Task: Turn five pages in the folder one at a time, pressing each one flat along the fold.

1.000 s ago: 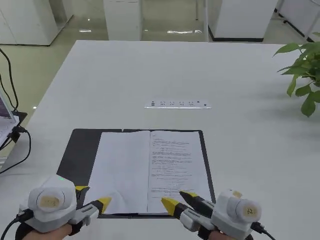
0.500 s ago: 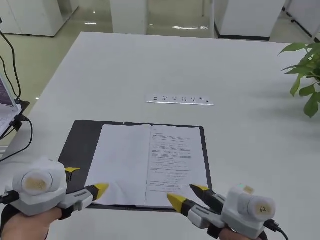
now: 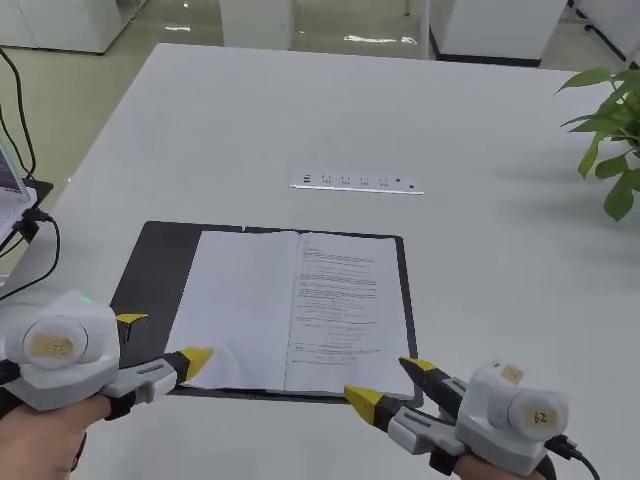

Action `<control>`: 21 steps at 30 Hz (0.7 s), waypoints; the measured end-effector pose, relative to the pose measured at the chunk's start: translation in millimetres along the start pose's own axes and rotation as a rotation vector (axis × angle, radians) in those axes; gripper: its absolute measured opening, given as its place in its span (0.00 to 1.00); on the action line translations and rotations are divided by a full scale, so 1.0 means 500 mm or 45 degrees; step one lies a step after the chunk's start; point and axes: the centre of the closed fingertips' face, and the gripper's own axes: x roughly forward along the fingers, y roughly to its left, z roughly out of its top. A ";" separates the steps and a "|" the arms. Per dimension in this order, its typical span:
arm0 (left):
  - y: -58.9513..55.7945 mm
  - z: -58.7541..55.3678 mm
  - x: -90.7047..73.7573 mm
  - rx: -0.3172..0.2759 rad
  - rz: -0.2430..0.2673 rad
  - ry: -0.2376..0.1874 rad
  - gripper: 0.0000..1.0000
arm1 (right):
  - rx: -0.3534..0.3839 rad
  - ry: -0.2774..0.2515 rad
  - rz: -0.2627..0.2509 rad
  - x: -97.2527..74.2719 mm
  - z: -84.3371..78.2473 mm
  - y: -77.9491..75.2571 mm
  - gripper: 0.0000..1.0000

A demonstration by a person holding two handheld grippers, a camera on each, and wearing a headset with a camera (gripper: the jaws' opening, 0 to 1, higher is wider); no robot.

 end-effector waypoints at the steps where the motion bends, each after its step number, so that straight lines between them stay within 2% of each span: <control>1: 0.000 0.001 -0.001 -0.005 -0.001 -0.005 0.58 | 0.003 -0.006 -0.008 -0.005 0.002 -0.006 0.60; 5: 0.000 0.001 -0.011 -0.029 -0.008 -0.030 0.60 | 0.022 -0.031 -0.042 -0.020 0.009 -0.025 0.62; 8: -0.007 0.003 -0.025 -0.046 -0.007 -0.053 0.61 | 0.027 -0.011 -0.087 -0.031 0.001 -0.044 0.66; 11: -0.017 -0.002 -0.028 -0.059 -0.016 -0.058 0.62 | 0.036 -0.012 -0.107 -0.037 -0.002 -0.048 0.68; 14: -0.030 -0.008 -0.018 -0.061 -0.046 -0.041 0.62 | 0.059 -0.012 -0.113 -0.042 -0.010 -0.049 0.68; 17: -0.046 -0.015 -0.002 -0.009 -0.088 0.005 0.63 | 0.060 -0.004 -0.119 -0.050 -0.017 -0.048 0.68; 21: -0.074 -0.006 0.023 0.034 -0.146 0.026 0.63 | 0.082 -0.004 -0.136 -0.062 -0.026 -0.055 0.68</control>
